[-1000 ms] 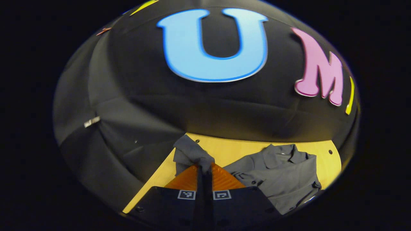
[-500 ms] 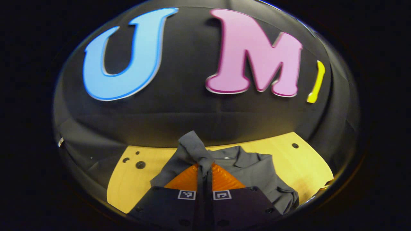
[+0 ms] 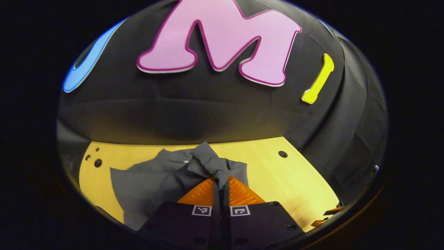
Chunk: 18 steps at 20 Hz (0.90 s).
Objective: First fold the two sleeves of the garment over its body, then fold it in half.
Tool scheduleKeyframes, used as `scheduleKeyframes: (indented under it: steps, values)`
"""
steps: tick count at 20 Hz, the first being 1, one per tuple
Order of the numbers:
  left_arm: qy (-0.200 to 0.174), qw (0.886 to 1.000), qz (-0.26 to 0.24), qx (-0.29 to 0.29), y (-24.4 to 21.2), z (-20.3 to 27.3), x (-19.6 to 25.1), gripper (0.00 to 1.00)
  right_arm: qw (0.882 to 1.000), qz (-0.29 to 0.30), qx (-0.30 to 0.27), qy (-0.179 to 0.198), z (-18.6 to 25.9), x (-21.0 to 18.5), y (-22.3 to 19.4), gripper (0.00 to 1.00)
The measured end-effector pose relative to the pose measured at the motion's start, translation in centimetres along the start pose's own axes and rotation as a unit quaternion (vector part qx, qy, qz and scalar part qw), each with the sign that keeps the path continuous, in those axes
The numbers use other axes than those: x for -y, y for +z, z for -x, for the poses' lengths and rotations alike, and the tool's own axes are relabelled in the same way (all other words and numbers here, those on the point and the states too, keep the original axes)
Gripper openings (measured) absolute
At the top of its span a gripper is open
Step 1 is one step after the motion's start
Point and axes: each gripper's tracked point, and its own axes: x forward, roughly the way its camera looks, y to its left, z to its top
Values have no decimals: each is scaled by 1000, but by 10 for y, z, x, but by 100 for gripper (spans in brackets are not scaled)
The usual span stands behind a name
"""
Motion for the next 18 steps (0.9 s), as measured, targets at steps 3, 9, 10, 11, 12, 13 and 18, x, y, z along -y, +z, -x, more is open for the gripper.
scheduleKeyframes:
  steps: [3,9,10,11,12,13,18]
  values:
    - [-6,999,34,-27,-21,-26,15,5,1000,12,-4,17,0,-5,-4,99]
    - [10,997,38,-59,-45,-47,20,10,999,27,-13,40,0,-19,-9,99]
    - [11,998,37,-59,-45,-48,19,17,999,29,-14,42,-1,-21,-9,100]
    - [8,998,40,-57,-43,-45,19,22,999,29,-15,43,0,-22,-10,99]
    - [-1,998,46,-53,-42,-44,23,33,998,27,-16,45,1,-23,-10,99]
    - [-13,997,55,-46,-37,-38,26,43,998,26,-14,47,1,-24,-9,100]
    - [-14,997,69,-28,-40,6,5,96,998,38,-22,45,2,-23,-12,99]
